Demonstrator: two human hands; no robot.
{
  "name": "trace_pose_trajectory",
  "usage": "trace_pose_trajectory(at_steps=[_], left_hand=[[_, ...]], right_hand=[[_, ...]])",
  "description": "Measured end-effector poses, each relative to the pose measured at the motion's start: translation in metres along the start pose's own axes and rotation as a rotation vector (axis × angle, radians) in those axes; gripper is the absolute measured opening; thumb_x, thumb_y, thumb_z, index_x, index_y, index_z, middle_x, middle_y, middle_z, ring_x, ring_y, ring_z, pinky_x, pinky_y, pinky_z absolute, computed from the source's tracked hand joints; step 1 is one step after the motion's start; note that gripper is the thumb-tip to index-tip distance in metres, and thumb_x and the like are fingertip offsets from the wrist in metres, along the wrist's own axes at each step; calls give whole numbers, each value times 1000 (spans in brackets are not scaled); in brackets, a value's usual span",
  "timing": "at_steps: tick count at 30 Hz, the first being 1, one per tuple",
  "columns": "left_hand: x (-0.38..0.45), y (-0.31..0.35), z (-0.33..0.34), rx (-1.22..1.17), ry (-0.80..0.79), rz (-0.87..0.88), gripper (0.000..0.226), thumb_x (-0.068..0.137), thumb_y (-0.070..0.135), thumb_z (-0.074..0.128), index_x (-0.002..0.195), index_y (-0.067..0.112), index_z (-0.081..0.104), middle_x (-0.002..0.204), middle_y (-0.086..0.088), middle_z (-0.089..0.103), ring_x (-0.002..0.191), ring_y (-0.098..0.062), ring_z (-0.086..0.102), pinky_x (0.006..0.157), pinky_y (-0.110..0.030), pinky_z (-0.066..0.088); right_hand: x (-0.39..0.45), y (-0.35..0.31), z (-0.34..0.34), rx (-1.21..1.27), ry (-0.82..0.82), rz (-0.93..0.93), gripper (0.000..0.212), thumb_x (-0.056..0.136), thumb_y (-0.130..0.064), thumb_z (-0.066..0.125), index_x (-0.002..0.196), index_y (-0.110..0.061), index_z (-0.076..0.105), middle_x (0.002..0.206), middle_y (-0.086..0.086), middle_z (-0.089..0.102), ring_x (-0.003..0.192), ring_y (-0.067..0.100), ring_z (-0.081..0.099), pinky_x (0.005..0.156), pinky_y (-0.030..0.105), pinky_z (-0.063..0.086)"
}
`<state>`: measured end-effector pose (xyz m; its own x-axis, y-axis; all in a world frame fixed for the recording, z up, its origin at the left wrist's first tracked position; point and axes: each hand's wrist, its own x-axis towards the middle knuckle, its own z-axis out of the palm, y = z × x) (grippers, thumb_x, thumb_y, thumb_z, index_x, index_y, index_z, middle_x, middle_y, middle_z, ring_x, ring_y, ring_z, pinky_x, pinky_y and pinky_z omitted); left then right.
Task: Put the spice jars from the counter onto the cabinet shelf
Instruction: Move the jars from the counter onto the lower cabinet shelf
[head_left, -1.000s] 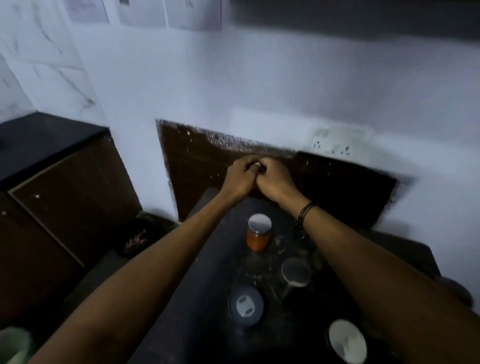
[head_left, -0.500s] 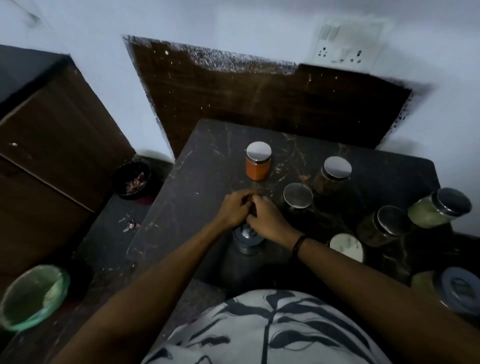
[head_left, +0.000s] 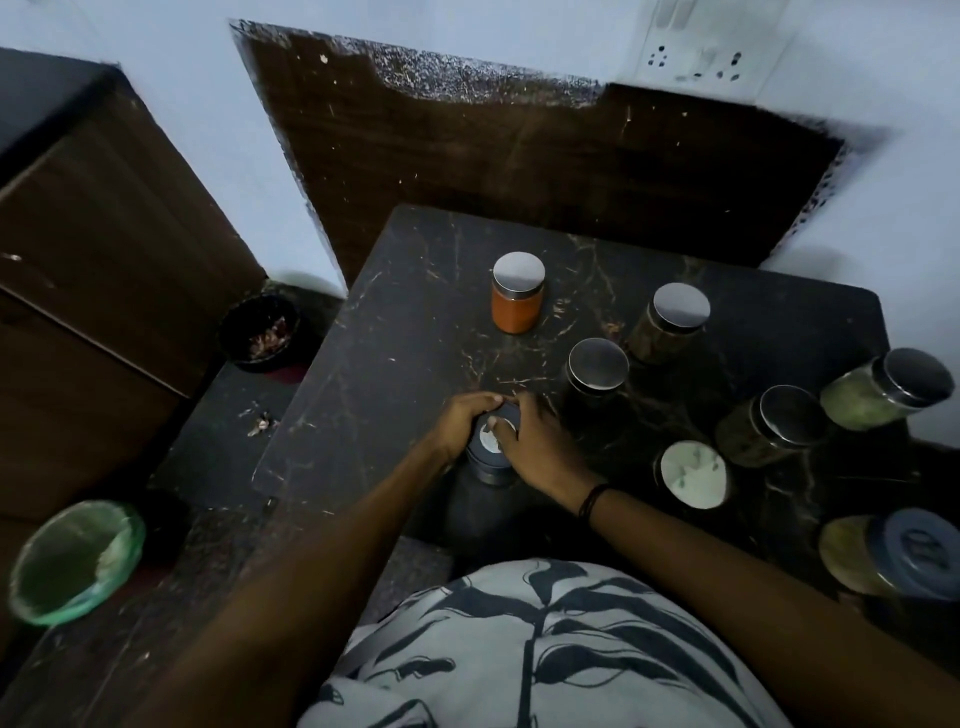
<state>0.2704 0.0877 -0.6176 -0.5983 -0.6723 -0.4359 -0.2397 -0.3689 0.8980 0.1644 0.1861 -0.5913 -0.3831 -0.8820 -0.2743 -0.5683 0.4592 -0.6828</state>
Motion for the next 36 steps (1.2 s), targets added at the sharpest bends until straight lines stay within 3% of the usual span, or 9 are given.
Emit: trace_pose_trajectory(at_steps=[4,8,13,20,23,25,28,31,36], left_hand=[[-2,1,5,-70,51,-57,31,96,13,45,102,0,72,101,-20,72,92,-32,65,90,-43,54],[-6,5,11,-239,246,-180,39,95,35,44,102,7,71,93,-11,78,88,-26,73,77,-36,61],[-8,17,21,-517,290,-270,54,98,47,35,102,7,71,89,-11,79,74,-19,77,56,-27,59],[-13,22,6,-517,299,-202,51,99,44,36,108,7,69,95,-14,79,85,-25,76,69,-33,59],[-18,19,1,-556,245,-151,42,96,45,46,108,10,66,84,-8,79,74,-22,77,56,-33,60],[-23,17,0,-561,227,-132,46,92,48,54,113,9,64,90,-8,79,81,-24,77,61,-37,61],[-26,16,2,-580,189,-85,55,93,46,55,132,7,55,123,-19,68,111,-37,68,84,-52,59],[-27,14,4,-580,213,-35,36,98,33,50,123,7,52,128,-21,61,115,-37,61,103,-59,48],[-26,22,7,-537,232,16,25,96,22,57,118,10,53,117,-18,61,101,-29,62,90,-45,53]], right_hand=[[3,0,0,64,46,5,36,95,-39,56,115,-12,44,122,13,56,111,29,56,87,35,44],[1,2,-8,293,60,-22,65,79,-50,70,128,-18,42,128,5,51,116,22,54,97,40,50],[0,13,-11,344,97,-183,87,62,-24,92,130,-11,39,133,10,45,125,24,52,102,41,49],[6,8,-12,748,106,-5,54,83,-14,77,123,-18,41,125,3,56,111,9,58,90,18,48],[12,3,-12,874,125,70,25,96,-19,61,116,-12,49,124,14,62,109,26,63,93,38,54],[17,2,-11,933,140,102,17,100,-22,53,113,-12,54,117,17,65,103,30,65,88,42,55],[25,2,-10,1009,133,152,19,103,-27,46,114,-17,57,114,18,68,92,22,70,76,36,58],[31,5,-10,957,138,185,25,103,-29,40,118,-18,58,118,13,68,102,26,69,89,47,57],[32,1,-10,1035,100,213,32,101,-36,45,115,-12,61,118,19,68,109,37,66,97,55,52]])
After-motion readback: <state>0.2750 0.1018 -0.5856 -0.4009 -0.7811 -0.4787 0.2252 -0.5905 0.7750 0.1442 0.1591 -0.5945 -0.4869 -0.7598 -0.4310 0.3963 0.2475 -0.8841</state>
